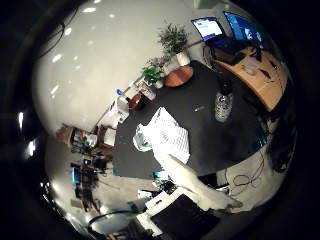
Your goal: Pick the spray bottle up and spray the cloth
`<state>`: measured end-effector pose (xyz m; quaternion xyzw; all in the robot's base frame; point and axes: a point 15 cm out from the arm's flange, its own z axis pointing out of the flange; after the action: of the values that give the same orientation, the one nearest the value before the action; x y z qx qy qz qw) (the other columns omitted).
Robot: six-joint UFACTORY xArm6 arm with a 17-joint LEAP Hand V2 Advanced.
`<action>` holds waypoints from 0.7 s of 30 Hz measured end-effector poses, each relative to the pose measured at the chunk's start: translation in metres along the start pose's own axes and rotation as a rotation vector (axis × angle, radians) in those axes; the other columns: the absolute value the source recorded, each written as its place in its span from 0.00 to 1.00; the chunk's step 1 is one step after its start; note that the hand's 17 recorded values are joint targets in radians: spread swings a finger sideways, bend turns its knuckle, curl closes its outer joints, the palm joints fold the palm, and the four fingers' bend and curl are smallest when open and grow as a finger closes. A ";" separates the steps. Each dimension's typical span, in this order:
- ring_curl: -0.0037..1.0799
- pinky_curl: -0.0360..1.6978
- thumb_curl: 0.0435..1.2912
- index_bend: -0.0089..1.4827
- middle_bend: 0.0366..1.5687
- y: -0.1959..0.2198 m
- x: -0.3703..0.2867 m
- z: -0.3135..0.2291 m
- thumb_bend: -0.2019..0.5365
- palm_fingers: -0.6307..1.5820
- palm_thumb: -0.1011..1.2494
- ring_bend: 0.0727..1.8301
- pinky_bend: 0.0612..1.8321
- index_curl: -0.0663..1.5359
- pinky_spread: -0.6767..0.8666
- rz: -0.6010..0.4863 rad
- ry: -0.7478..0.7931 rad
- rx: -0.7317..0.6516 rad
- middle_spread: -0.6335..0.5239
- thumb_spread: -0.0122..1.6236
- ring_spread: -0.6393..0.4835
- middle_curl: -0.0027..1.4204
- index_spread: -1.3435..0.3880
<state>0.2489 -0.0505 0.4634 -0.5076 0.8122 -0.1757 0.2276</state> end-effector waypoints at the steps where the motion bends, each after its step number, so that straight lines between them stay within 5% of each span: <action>1: 0.23 0.14 0.25 0.11 0.10 0.002 0.002 0.002 0.23 0.31 0.48 0.19 0.57 0.22 0.87 0.010 -0.004 0.000 0.72 0.58 0.85 0.23 0.69; 21: 0.24 0.15 0.24 0.11 0.10 -0.001 0.040 0.067 0.23 0.30 0.45 0.21 0.62 0.22 0.87 0.149 -0.127 -0.004 0.73 0.58 0.87 0.23 0.70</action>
<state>0.2711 -0.0912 0.4003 -0.4565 0.8318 -0.1243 0.2902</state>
